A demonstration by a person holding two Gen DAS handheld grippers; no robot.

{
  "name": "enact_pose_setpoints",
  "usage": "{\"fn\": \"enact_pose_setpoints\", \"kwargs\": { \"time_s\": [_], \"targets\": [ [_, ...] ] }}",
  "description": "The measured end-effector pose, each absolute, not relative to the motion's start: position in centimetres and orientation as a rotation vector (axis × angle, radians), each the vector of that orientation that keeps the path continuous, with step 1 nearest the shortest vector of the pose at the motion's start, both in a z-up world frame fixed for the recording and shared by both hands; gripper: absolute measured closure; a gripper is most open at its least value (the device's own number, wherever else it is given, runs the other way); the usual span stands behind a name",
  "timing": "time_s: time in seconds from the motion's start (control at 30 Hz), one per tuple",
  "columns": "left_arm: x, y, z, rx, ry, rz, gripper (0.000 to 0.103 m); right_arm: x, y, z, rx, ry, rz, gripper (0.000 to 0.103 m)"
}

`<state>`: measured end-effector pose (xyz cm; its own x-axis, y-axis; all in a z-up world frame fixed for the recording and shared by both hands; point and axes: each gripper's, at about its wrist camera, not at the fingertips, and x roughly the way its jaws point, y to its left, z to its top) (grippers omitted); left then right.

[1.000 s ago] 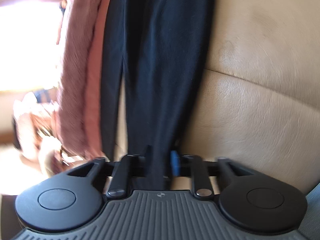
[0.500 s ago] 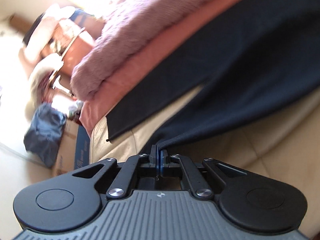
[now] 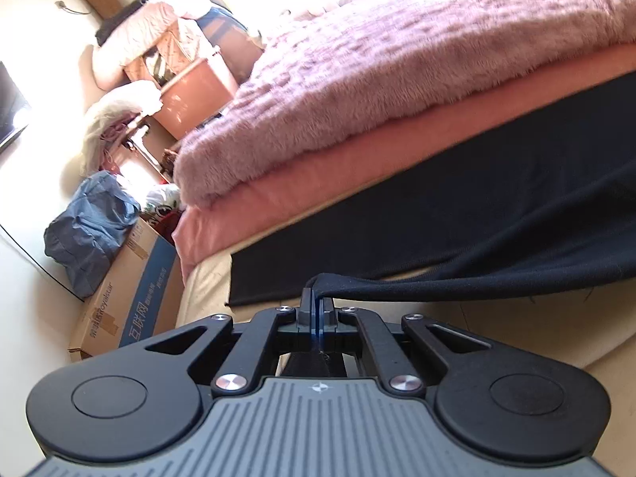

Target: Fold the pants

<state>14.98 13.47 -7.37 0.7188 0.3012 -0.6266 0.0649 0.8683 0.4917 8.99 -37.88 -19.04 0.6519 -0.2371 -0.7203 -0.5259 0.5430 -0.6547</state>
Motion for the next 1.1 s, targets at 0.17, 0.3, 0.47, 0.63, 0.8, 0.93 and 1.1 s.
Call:
{"fn": "enact_pose_setpoints", "kwargs": {
  "time_s": [0.17, 0.3, 0.47, 0.63, 0.8, 0.93, 1.1],
  "targets": [
    [15.1, 13.5, -4.3, 0.493, 0.693, 0.158, 0.102, 9.0, -37.9, -13.8, -0.928, 0.757, 0.106, 0.103],
    [17.5, 13.4, -2.1, 0.505, 0.665, 0.179, 0.102, 12.1, -38.1, -9.4, -0.848, 0.678, 0.042, 0.103],
    [22.8, 14.8, -1.8, 0.413, 0.745, 0.200, 0.102, 18.3, -37.9, -7.5, -0.862, 0.659, 0.015, 0.103],
    [28.3, 16.6, -4.4, 0.333, 0.853, 0.207, 0.102, 25.3, -38.0, -8.7, -0.850, 0.696, 0.014, 0.103],
    [33.2, 16.4, -8.0, 0.382, 0.939, 0.215, 0.102, 32.1, -37.5, -12.2, -0.858, 0.749, 0.034, 0.103],
    [36.4, 16.0, -10.9, 0.441, 0.985, 0.217, 0.102, 36.9, -37.5, -16.3, -0.845, 0.804, 0.053, 0.103],
    [38.4, 14.8, -13.9, 0.530, 1.013, 0.216, 0.102, 38.8, -37.6, -21.0, -0.850, 0.873, 0.080, 0.103]
  ]
}}
